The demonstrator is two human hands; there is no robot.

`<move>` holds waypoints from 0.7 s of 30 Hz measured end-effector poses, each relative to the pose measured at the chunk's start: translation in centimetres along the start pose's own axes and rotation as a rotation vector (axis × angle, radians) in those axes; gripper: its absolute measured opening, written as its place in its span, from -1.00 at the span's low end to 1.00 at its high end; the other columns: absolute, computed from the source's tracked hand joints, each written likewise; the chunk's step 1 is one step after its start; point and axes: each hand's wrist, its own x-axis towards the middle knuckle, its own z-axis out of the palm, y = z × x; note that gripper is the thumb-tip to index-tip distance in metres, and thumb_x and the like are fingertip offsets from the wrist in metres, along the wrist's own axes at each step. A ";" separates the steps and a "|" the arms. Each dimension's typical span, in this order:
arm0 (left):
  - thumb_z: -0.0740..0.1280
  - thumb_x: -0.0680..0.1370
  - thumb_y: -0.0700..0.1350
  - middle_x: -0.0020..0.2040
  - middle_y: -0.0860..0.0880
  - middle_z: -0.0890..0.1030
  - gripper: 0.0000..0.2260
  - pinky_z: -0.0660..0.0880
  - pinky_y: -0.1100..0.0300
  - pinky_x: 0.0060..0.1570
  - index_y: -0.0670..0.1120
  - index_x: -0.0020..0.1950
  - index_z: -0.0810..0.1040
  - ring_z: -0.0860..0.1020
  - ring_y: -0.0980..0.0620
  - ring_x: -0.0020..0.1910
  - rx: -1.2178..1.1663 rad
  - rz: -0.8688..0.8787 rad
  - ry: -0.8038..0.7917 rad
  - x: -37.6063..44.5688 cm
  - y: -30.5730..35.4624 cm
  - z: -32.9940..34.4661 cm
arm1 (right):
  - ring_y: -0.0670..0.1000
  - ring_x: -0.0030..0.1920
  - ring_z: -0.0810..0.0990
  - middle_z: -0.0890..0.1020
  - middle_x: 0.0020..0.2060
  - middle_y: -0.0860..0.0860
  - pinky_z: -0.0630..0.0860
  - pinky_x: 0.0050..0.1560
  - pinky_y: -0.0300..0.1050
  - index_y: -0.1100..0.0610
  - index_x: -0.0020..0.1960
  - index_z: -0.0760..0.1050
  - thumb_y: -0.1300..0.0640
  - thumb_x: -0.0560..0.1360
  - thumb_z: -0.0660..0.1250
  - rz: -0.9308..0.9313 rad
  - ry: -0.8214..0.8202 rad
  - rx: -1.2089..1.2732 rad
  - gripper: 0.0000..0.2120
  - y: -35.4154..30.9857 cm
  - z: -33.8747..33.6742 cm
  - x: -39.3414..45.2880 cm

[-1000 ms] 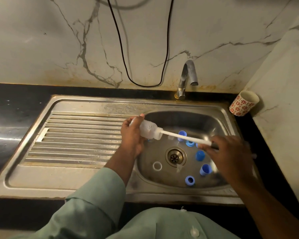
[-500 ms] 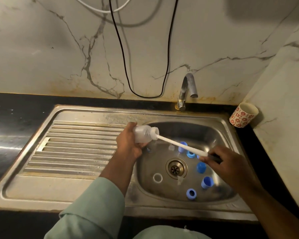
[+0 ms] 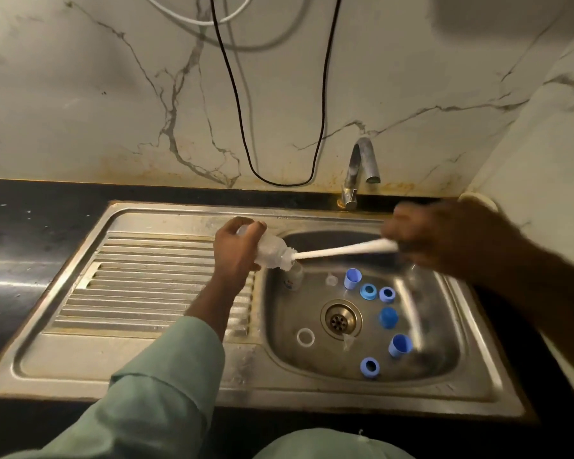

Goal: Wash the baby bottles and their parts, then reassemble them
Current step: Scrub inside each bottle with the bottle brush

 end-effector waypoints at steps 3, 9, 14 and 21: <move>0.33 0.57 -0.07 -0.20 -0.09 0.60 -0.89 0.36 0.26 -0.56 -0.08 -0.07 0.60 0.57 -0.09 -0.28 -0.099 -0.140 -0.164 -0.1 0.2 -1.1 | 0.18 -0.17 0.56 0.64 -0.21 0.05 0.34 -0.02 0.07 0.10 -0.03 0.62 0.03 0.49 0.39 -0.114 0.416 -0.170 -0.84 4.3 -0.4 0.9; 0.23 0.60 0.05 -0.16 -0.22 0.54 -0.75 0.22 0.37 -0.66 -0.11 0.10 0.50 0.47 0.00 -0.53 -0.385 -0.487 -0.394 -0.5 -0.7 -3.6 | 0.11 -0.33 0.49 0.70 -0.27 0.01 0.33 -0.15 0.02 0.11 0.02 0.68 -0.04 0.45 0.42 0.103 0.450 0.215 -0.74 2.2 8.0 0.1; 0.32 0.56 -0.05 -0.17 -0.15 0.55 -0.85 0.32 0.31 -0.58 -0.13 0.00 0.55 0.54 -0.03 -0.37 -0.514 -0.345 0.066 0.2 -0.2 -2.4 | -0.05 -0.47 0.53 0.60 -0.47 -0.01 0.53 -0.37 0.01 0.16 -0.02 0.68 0.08 0.49 0.42 0.548 0.236 1.060 -0.83 -6.1 12.5 -0.5; 0.33 0.55 -0.14 -0.34 0.05 0.59 -0.85 0.55 0.11 -0.35 -0.03 -0.20 0.62 0.63 -0.04 -0.28 -0.159 0.065 0.226 1.6 -0.2 -1.9 | -0.11 -0.45 0.51 0.56 -0.48 -0.02 0.44 -0.40 -0.34 0.13 -0.18 0.60 -0.03 0.47 0.40 0.792 -0.273 1.591 -0.78 -10.9 9.5 -1.1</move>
